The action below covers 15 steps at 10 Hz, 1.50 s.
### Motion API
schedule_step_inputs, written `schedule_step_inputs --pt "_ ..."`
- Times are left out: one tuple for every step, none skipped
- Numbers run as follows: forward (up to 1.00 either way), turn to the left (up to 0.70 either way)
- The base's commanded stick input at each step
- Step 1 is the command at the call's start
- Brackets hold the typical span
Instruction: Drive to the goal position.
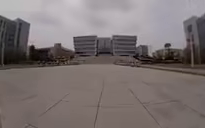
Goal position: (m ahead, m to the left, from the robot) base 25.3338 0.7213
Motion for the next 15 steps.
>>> schedule_step_inputs --pt "1.0 0.0" --pt "1.0 0.0" --pt "1.0 0.0" --pt "1.0 0.0" --pt "1.0 0.0" --pt "1.0 0.0" --pt "1.0 0.0" --pt "1.0 0.0" --pt "1.0 0.0" --pt "1.0 0.0" --pt "1.0 0.0" --pt "1.0 0.0" --pt "1.0 0.0" --pt "1.0 0.0" --pt "1.0 0.0"
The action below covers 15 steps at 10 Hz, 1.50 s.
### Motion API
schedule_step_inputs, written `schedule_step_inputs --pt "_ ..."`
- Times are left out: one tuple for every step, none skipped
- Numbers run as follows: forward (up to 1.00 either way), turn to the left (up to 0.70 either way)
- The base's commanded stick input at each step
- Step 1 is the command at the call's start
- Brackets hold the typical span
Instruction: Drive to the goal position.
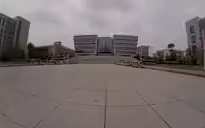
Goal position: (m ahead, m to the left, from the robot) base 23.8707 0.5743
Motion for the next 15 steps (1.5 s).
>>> schedule_step_inputs --pt "1.0 0.0" --pt "1.0 0.0" --pt "1.0 0.0" --pt "1.0 0.0" --pt "1.0 0.0" --pt "1.0 0.0" --pt "1.0 0.0" --pt "1.0 0.0" --pt "1.0 0.0" --pt "1.0 0.0" --pt "1.0 0.0" --pt "1.0 0.0" --pt "1.0 0.0" --pt "1.0 0.0" --pt "1.0 0.0"
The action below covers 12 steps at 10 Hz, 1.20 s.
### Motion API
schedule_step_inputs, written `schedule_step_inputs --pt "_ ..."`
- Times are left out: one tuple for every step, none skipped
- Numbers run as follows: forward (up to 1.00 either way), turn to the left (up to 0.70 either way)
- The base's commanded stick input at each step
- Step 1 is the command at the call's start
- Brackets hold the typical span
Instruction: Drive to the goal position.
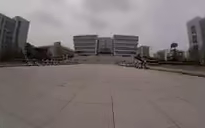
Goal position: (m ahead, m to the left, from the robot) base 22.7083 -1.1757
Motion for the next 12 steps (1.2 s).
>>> schedule_step_inputs --pt "1.0 0.0" --pt "1.0 0.0" --pt "1.0 0.0" --pt "1.0 0.0" --pt "1.0 0.0" --pt "1.0 0.0" --pt "1.0 0.0" --pt "1.0 0.0" --pt "1.0 0.0" --pt "1.0 0.0" --pt "1.0 0.0" --pt "1.0 0.0"
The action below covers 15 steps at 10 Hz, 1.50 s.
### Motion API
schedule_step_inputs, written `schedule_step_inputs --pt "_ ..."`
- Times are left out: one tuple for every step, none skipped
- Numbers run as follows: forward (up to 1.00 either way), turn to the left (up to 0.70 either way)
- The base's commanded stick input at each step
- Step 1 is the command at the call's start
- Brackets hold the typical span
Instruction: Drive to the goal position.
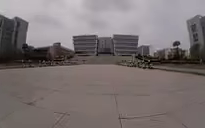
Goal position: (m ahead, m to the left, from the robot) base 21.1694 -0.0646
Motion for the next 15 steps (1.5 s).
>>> schedule_step_inputs --pt "1.0 0.0" --pt "1.0 0.0" --pt "1.0 0.0" --pt "1.0 0.0" --pt "1.0 -0.04" --pt "1.0 -0.1" --pt "1.0 -0.02" --pt "1.0 0.0" --pt "1.0 0.0" --pt "1.0 0.0" --pt "1.0 0.0" --pt "1.0 0.0" --pt "1.0 0.0" --pt "1.0 0.0" --pt "1.0 0.0"
